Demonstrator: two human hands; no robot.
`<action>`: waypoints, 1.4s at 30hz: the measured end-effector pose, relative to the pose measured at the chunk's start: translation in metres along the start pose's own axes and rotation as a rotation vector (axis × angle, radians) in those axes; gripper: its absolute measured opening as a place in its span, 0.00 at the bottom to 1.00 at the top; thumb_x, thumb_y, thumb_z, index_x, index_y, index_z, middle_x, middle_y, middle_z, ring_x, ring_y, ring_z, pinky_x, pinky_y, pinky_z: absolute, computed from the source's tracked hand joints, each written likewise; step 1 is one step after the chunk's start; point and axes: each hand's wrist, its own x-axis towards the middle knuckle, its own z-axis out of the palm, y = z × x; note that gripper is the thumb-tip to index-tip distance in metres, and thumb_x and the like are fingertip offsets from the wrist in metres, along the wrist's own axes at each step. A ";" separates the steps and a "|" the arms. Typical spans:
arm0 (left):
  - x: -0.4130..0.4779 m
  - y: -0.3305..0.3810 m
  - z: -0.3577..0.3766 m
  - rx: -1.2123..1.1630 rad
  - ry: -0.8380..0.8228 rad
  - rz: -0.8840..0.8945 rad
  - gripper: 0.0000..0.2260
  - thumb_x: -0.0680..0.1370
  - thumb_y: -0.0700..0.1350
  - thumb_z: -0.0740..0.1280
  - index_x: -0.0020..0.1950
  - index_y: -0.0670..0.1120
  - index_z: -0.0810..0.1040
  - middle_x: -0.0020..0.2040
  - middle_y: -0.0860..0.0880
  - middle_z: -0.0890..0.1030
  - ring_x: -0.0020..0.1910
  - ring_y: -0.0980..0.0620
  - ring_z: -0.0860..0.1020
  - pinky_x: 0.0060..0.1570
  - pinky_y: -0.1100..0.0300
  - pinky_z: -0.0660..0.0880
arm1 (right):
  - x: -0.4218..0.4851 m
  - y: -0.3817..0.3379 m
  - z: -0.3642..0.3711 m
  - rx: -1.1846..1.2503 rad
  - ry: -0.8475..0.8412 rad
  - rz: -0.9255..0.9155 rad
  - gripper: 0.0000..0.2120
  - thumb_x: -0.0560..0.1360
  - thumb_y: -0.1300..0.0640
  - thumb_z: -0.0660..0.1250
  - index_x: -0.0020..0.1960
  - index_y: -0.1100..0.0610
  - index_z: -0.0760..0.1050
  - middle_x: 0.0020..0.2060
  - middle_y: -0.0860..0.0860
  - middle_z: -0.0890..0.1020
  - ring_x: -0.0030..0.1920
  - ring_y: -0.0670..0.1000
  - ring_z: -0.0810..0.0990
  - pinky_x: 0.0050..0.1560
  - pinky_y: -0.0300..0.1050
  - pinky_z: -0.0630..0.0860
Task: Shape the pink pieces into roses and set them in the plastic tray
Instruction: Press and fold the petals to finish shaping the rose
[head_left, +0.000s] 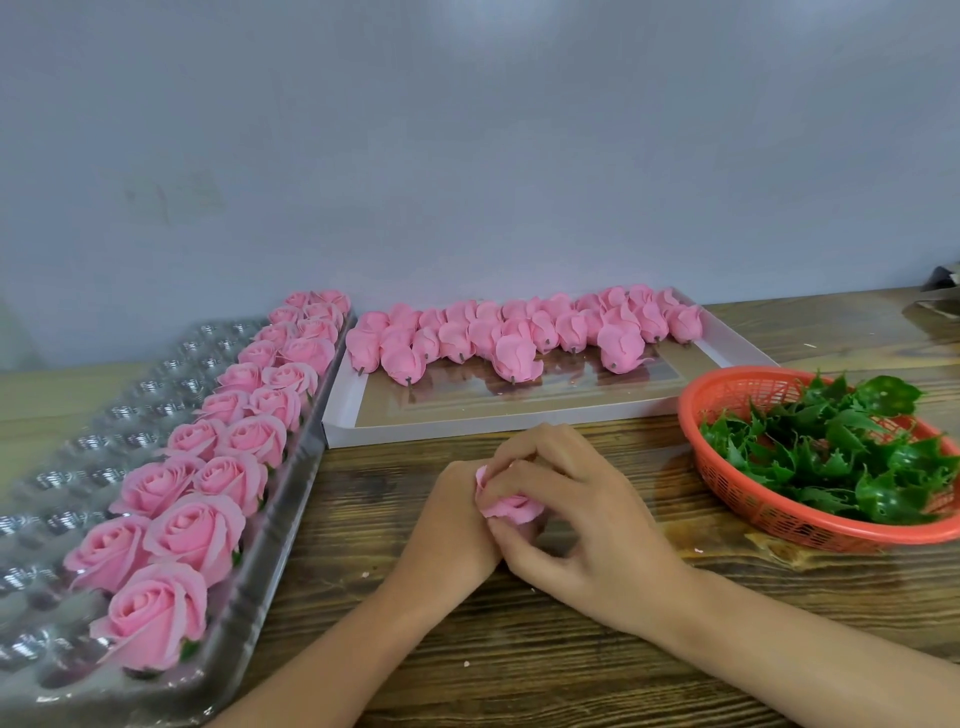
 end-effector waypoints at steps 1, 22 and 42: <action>0.000 0.001 -0.001 -0.011 0.000 -0.015 0.17 0.75 0.37 0.65 0.29 0.54 0.70 0.27 0.65 0.75 0.31 0.70 0.73 0.34 0.76 0.68 | 0.000 0.001 -0.001 0.027 -0.007 0.002 0.04 0.76 0.56 0.68 0.48 0.54 0.81 0.51 0.45 0.77 0.52 0.46 0.76 0.51 0.44 0.74; 0.002 -0.003 0.006 0.040 -0.102 0.079 0.13 0.74 0.45 0.69 0.35 0.59 0.70 0.31 0.59 0.76 0.39 0.71 0.74 0.39 0.78 0.69 | -0.001 0.005 0.000 0.251 -0.008 0.093 0.04 0.77 0.57 0.70 0.51 0.54 0.81 0.49 0.44 0.77 0.54 0.48 0.77 0.55 0.39 0.73; 0.001 -0.003 0.005 0.039 -0.130 0.097 0.14 0.74 0.44 0.68 0.35 0.60 0.68 0.37 0.73 0.75 0.42 0.76 0.72 0.40 0.82 0.66 | 0.000 0.003 -0.002 0.225 -0.041 0.072 0.04 0.79 0.55 0.67 0.51 0.54 0.80 0.51 0.43 0.75 0.55 0.47 0.76 0.56 0.37 0.71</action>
